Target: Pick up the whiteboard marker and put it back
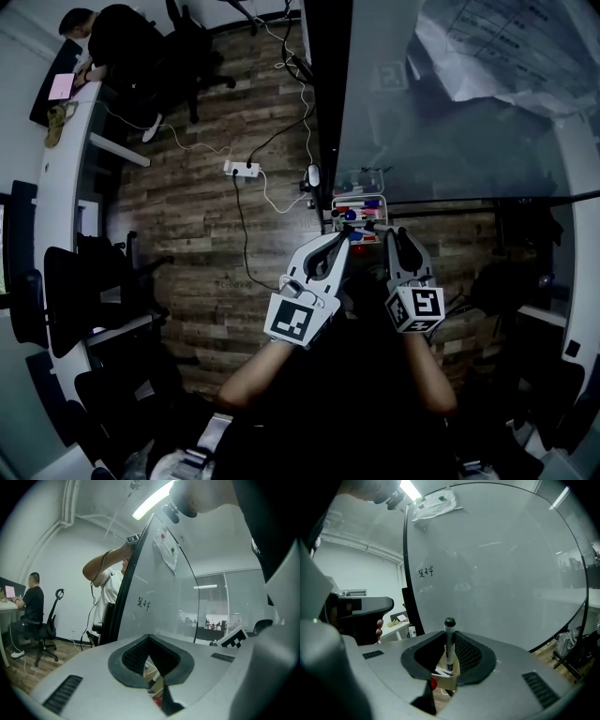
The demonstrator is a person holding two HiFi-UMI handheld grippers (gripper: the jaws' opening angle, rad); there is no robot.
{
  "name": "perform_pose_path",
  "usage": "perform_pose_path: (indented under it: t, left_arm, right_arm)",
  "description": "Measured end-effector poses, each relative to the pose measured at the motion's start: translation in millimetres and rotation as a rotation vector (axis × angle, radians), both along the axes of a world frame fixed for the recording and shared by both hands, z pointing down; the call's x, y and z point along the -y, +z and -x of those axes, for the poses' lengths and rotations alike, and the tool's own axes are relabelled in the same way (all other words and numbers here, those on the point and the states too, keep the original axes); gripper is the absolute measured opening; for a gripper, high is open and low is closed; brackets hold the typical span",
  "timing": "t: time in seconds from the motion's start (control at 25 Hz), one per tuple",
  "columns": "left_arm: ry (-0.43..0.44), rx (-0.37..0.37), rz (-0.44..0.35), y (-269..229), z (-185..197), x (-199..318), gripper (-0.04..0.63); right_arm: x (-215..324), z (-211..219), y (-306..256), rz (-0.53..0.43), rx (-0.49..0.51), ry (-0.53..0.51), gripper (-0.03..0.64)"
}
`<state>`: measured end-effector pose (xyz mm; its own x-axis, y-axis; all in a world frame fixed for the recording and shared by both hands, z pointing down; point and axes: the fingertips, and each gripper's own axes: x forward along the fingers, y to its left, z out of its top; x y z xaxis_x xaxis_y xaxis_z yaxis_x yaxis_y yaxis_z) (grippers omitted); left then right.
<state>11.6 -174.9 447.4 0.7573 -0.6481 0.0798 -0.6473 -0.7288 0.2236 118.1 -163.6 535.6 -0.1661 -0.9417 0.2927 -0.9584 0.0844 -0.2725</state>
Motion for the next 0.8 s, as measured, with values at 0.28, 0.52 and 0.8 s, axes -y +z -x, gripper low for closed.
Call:
perform_pose_path:
  t: [0.28, 0.52, 0.8]
  left_arm:
    - [-0.007, -0.001, 0.003, 0, -3, 0, 0.008]
    - [0.0, 0.007, 0.011, 3, -6, 1, 0.008]
    - [0.006, 0.007, 0.007, 2, -9, 4, 0.008]
  right_arm:
    - [5, -2, 7, 0.009, 0.01, -0.013, 0.077]
    - [10, -1, 15, 0.023, 0.018, -0.014, 0.077]
    - [12, -1, 24, 0.042, 0.02, -0.017, 0.077]
